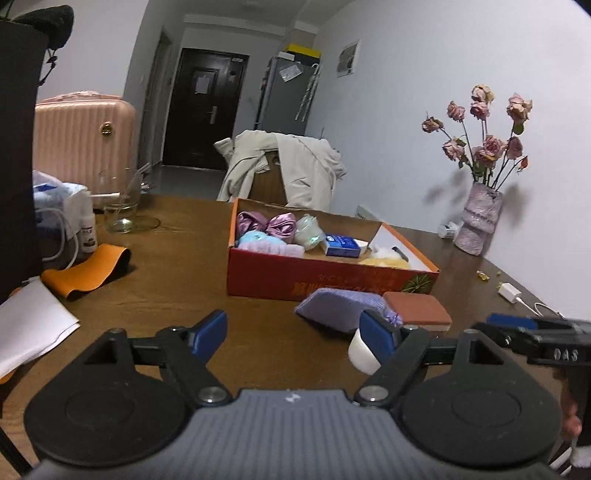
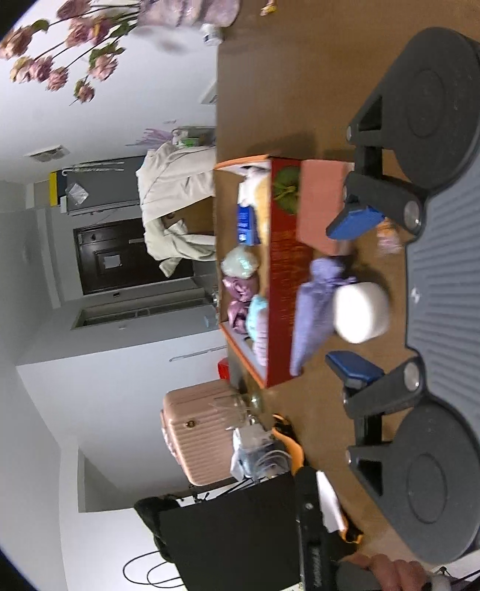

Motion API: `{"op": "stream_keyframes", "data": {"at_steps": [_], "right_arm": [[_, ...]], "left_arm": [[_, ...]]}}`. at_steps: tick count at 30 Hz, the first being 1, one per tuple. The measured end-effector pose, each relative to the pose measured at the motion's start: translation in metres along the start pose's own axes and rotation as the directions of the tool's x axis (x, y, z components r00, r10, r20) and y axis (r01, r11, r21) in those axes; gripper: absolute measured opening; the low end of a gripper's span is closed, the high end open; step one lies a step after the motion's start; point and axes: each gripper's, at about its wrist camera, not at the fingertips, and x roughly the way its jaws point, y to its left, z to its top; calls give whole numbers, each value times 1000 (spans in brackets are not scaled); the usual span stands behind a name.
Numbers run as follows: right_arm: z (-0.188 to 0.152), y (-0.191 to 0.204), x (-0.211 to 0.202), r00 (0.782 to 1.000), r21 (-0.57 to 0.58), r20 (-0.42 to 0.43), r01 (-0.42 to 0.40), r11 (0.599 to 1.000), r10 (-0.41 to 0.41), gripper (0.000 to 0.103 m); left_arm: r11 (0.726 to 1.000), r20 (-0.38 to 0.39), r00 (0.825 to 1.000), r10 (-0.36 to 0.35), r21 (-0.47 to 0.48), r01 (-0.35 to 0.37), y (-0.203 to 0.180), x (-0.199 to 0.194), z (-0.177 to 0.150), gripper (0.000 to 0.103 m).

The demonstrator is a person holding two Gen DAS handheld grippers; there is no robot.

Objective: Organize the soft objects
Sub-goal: 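Move both tools back toward the purple cloth bag, then close both tools together on the purple cloth bag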

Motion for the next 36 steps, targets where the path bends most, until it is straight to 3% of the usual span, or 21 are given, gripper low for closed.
{"op": "stream_keyframes", "data": {"at_steps": [13, 18, 21, 24, 26, 28, 30, 33, 36], "right_arm": [[-17, -17, -7, 1000, 67, 19, 7, 998, -8, 67], [-8, -30, 27, 998, 152, 24, -54, 987, 51, 65], [1, -36, 62, 998, 211, 6, -67, 975, 67, 57], [10, -31, 92, 998, 192, -2, -56, 980, 57, 49], [13, -26, 109, 997, 173, -14, -66, 983, 70, 47], [15, -21, 126, 996, 144, -42, -65, 987, 72, 46], [14, -17, 139, 998, 111, -55, -36, 993, 42, 46], [10, -19, 156, 994, 125, -98, -28, 992, 40, 45], [12, -15, 159, 996, 110, -80, -30, 994, 39, 46]], "left_arm": [[1000, -49, 998, -27, -2, 27, -7, 13, -13, 81], [998, -51, 997, -64, -11, 63, -12, 41, -2, 81], [994, -48, 994, -99, -43, 97, -15, 67, 10, 81], [990, -84, 989, -119, -88, 112, -13, 102, 18, 79], [988, -125, 985, -119, -119, 104, -10, 123, 19, 68], [981, -154, 977, -150, -142, 129, -4, 137, 16, 43], [975, -177, 968, -176, -168, 146, 0, 147, 14, 29], [977, -175, 970, -170, -159, 143, 5, 153, 11, 18], [973, -184, 967, -179, -180, 146, 11, 159, 9, 12]]}}
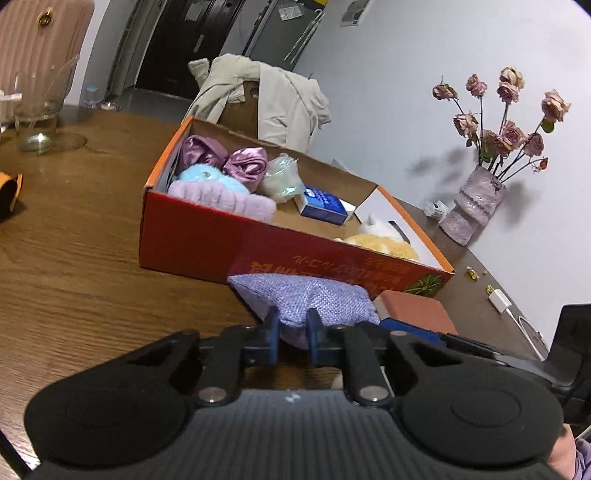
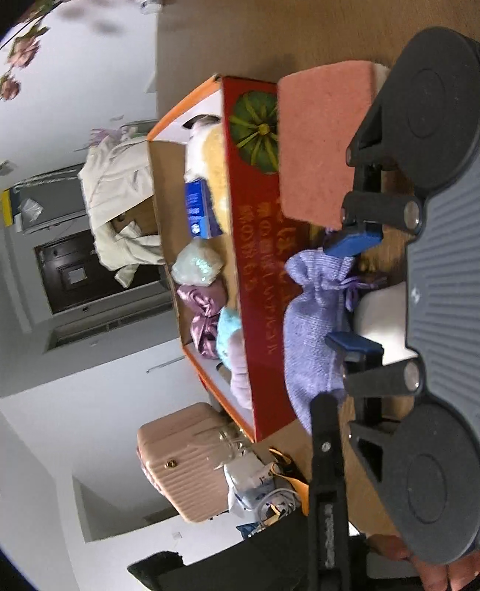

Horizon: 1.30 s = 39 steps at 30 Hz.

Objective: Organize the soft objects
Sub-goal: 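Close both tools together on the purple cloth bag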

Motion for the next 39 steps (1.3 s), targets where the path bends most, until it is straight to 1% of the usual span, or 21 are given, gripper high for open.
{"op": "stream_keyframes", "data": {"at_steps": [3, 5, 8, 10, 14, 15, 17, 18, 20, 21, 23, 25, 27, 28, 30, 32, 33, 35, 36, 39], "right_arm": [[6, -3, 6, 1000, 6, 5, -4, 1000, 4, 51], [13, -5, 9, 1000, -7, 18, -18, 1000, 18, 52], [22, -10, 14, 999, -2, 13, -36, 999, 36, 52], [25, -9, 21, 999, -27, -15, -45, 999, 45, 52], [24, -5, 31, 997, -46, -59, -52, 998, 49, 50], [25, -6, 34, 995, -32, -73, -63, 997, 61, 47], [23, -4, 34, 995, -37, -77, -64, 997, 61, 32], [23, -1, 34, 995, -50, -81, -68, 996, 64, 29], [20, 5, 30, 995, -74, -72, -75, 994, 70, 19], [19, 10, 27, 995, -91, -62, -82, 992, 77, 17], [19, 23, 17, 996, -142, -17, -84, 986, 83, 13], [20, 36, -3, 995, -193, 45, -83, 978, 93, 13], [21, 52, -31, 990, -217, 97, -78, 973, 101, 13], [21, 58, -44, 988, -224, 110, -85, 971, 112, 12], [14, 75, -74, 983, -266, 142, -74, 961, 115, 12], [4, 87, -98, 980, -293, 156, -72, 953, 122, 12], [-4, 92, -109, 979, -305, 157, -73, 949, 126, 12], [-15, 95, -124, 981, -301, 136, -89, 949, 136, 9], [-23, 95, -130, 983, -289, 129, -92, 953, 134, 6], [-51, 93, -138, 991, -273, 82, -77, 959, 102, 5]], "left_arm": [[1000, 5, 1000, -17, -16, 17, 6, 0, 0, 11], [1000, 9, 1000, -17, -24, 17, 8, -1, 1, 11], [1000, 1, 1000, 0, -13, 0, 8, -2, -1, 11], [1000, -3, 1000, 4, -3, -4, 10, -2, -4, 11], [1000, -28, 1000, 3, -13, -3, 15, 1, -8, 11], [1000, -28, 1000, 3, -14, -3, 15, 1, -8, 11], [1000, -15, 1000, -1, -12, 0, 14, -2, -8, 10], [1000, -3, 1000, -13, -3, 13, 13, -5, -8, 9], [1000, 20, 999, -27, 6, 27, 9, -12, -9, 9], [1000, 31, 999, -29, 7, 29, 8, -17, -8, 9], [999, 54, 998, -32, 19, 31, 4, -30, -9, 9], [999, 91, 995, -31, 36, 28, 0, -47, -9, 9], [998, 122, 991, -48, 47, 42, -2, -71, -11, 9], [997, 142, 988, -60, 52, 53, -4, -85, -13, 9], [995, 167, 982, -87, 57, 79, -6, -109, -22, 9], [992, 171, 979, -116, 62, 106, -8, -127, -38, 9], [992, 161, 980, -119, 62, 111, -9, -134, -48, 9], [989, 144, 980, -139, 62, 131, -10, -141, -71, 9], [989, 128, 982, -139, 65, 132, -10, -141, -80, 9], [993, 72, 991, -110, 54, 106, -10, -138, -103, 9]]}}
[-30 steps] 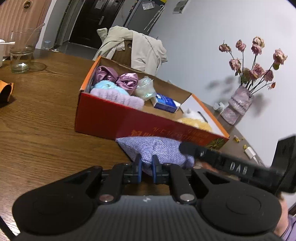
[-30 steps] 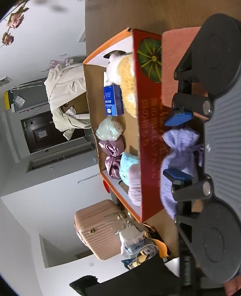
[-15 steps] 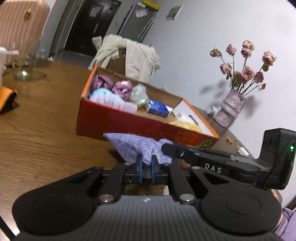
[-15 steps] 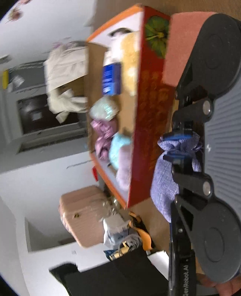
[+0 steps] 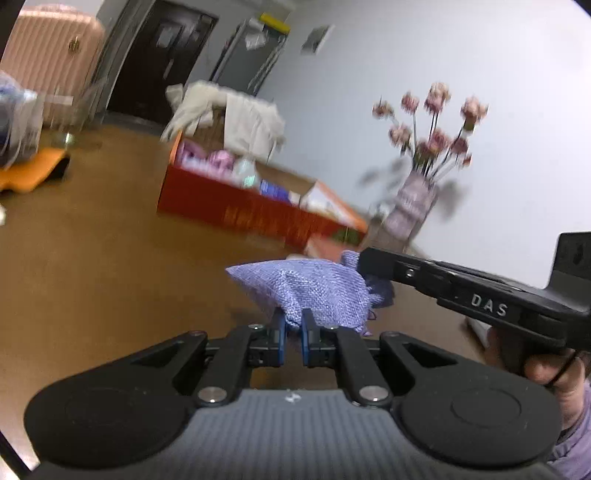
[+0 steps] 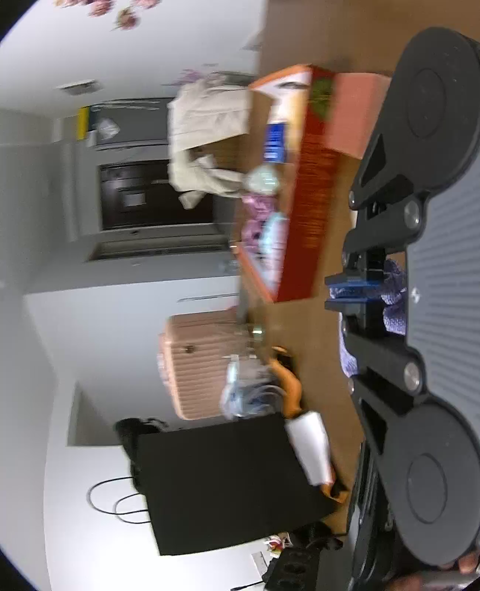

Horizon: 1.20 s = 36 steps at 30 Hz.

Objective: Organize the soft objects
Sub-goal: 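Close both tools together on the purple cloth bag, then carry the purple cloth bag into the orange box and open both tools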

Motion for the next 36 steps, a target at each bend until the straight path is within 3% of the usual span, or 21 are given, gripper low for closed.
{"op": "stream_keyframes", "data": {"at_steps": [4, 5, 6, 7, 9, 11, 13, 15, 18, 20, 21, 25, 26, 28, 32, 36], "right_arm": [[-31, -6, -6, 999, 83, -50, 17, 996, -13, 5], [-36, -7, -11, 999, 97, -45, 29, 995, -25, 10], [-40, -6, -16, 998, 106, -39, 49, 993, -45, 12], [-43, -7, -20, 998, 117, -39, 57, 992, -53, 14], [-48, -14, -31, 998, 167, -21, 55, 984, -52, 17], [-51, -20, -38, 999, 215, -3, 40, 976, -40, 36], [-53, -22, -37, 999, 263, 7, 46, 964, -49, 44], [-53, -21, -30, 998, 284, -5, 54, 957, -55, 46], [-58, -20, -12, 999, 315, -22, 45, 948, -40, 57], [-62, -20, 1, 997, 353, -61, 58, 934, -39, 56], [-64, -19, 5, 997, 353, -66, 54, 934, -33, 55], [-68, -15, 12, 997, 343, -81, 46, 938, -20, 34], [-70, -16, 14, 996, 353, -84, 35, 935, -6, 25], [-71, -16, 15, 996, 367, -89, 22, 930, 12, 22], [-55, -16, 12, 998, 352, -64, 11, 936, 13, 21], [-14, -33, 11, 999, 324, 30, -39, 945, 31, 21]], "left_arm": [[999, -51, 998, 38, 24, -36, -6, 4, -20, 9], [998, -44, 997, 57, 42, -55, -8, 3, -25, 10], [995, -40, 995, 89, 57, -87, -10, 2, -28, 17], [990, -41, 992, 122, 70, -119, -12, 1, -30, 34], [988, -30, 990, 136, 73, -133, -11, -8, -31, 49], [992, -9, 994, 105, 68, -104, -11, -18, -29, 60], [993, 17, 995, 95, 67, -96, -11, -23, -25, 66], [992, 36, 994, 100, 75, -102, -12, -25, -21, 68], [995, 14, 996, 88, 37, -88, -5, -17, -16, 66], [996, -14, 996, 86, 17, -86, -1, -8, -15, 58], [997, -25, 997, 79, 14, -78, 1, -5, -15, 50], [996, -89, 992, 86, 37, -83, 3, 8, -20, 15], [998, -98, 993, 67, 28, -65, 5, 9, -20, 15], [999, -97, 994, 43, 12, -42, 8, 9, -19, 12], [1000, -72, 997, 18, 26, -17, 2, 7, -3, 12], [998, -15, 1000, -11, 60, 12, -4, 15, 43, 12]]}}
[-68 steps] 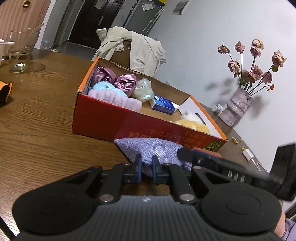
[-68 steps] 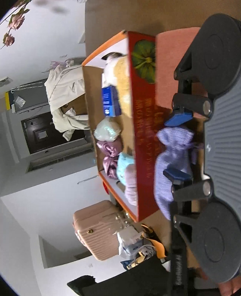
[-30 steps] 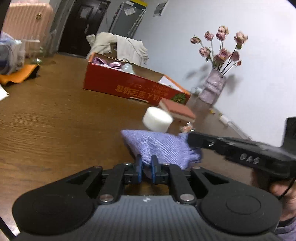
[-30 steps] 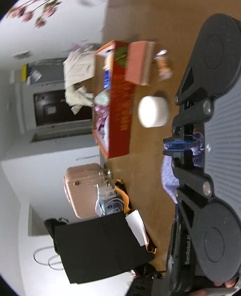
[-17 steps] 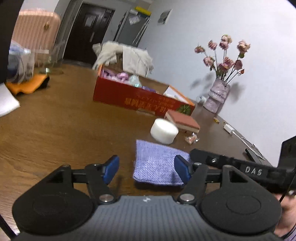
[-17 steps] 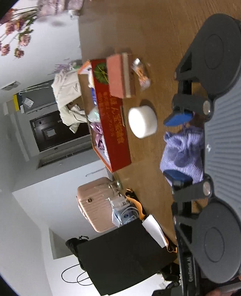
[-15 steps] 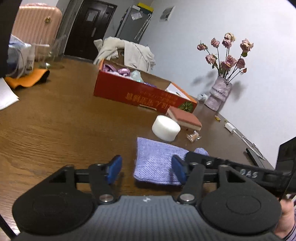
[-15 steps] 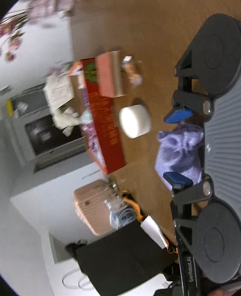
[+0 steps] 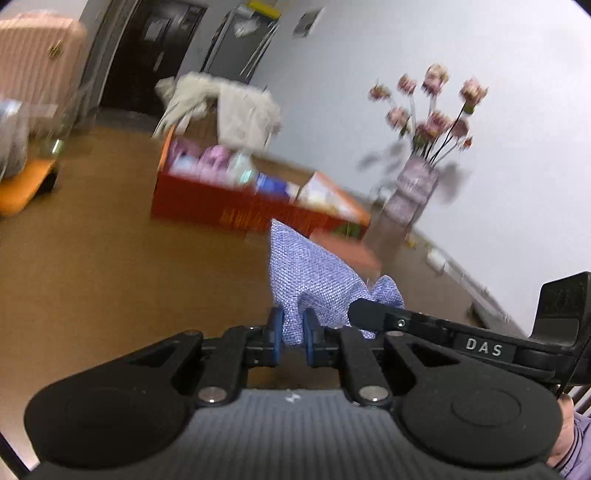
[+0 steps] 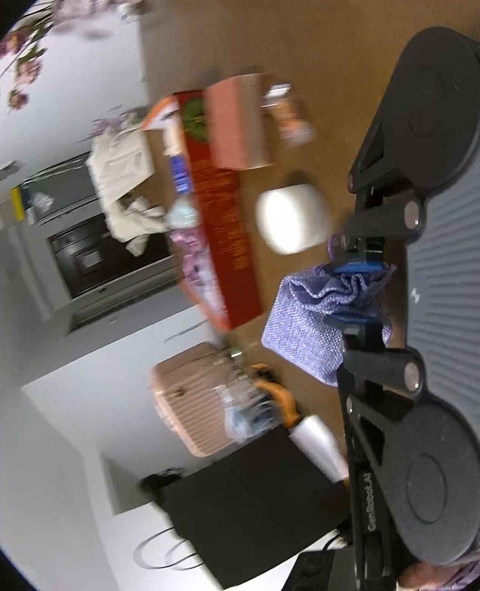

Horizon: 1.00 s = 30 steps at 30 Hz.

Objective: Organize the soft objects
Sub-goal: 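Carry the purple cloth bag into the orange box and open both tools, then move both tools back toward the pink rectangular block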

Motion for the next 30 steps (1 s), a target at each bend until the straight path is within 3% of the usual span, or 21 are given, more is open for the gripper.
{"op": "stream_keyframes", "data": {"at_steps": [5, 9, 12, 18, 21, 25, 28, 30], "right_arm": [[88, -19, 31, 998, -109, 66, 22, 994, -15, 21], [144, -47, 84, 998, -128, -4, 58, 990, -59, 21], [164, -67, 123, 994, -95, -78, 70, 993, -78, 21], [163, -94, 196, 956, -93, -256, 127, 988, -147, 22], [155, -100, 219, 922, -106, -353, 130, 986, -159, 22], [150, -102, 232, 897, -87, -415, 128, 988, -153, 26], [150, -98, 229, 900, -81, -412, 124, 989, -147, 40], [155, -93, 219, 912, -86, -384, 122, 989, -146, 56]], "left_arm": [[1000, 26, 1000, -15, 26, 14, -2, 51, 85, 12], [997, -1, 998, 55, 59, -55, -1, 111, 132, 12], [993, -37, 994, 99, 61, -96, 4, 150, 151, 12], [984, -139, 975, 174, 62, -167, 25, 203, 148, 15], [985, -158, 973, 171, 65, -163, 34, 202, 139, 23], [989, -137, 980, 144, 64, -137, 36, 187, 139, 34], [984, -106, 980, 166, 83, -158, 32, 174, 143, 40], [979, -93, 977, 192, 86, -184, 29, 164, 146, 42]]}}
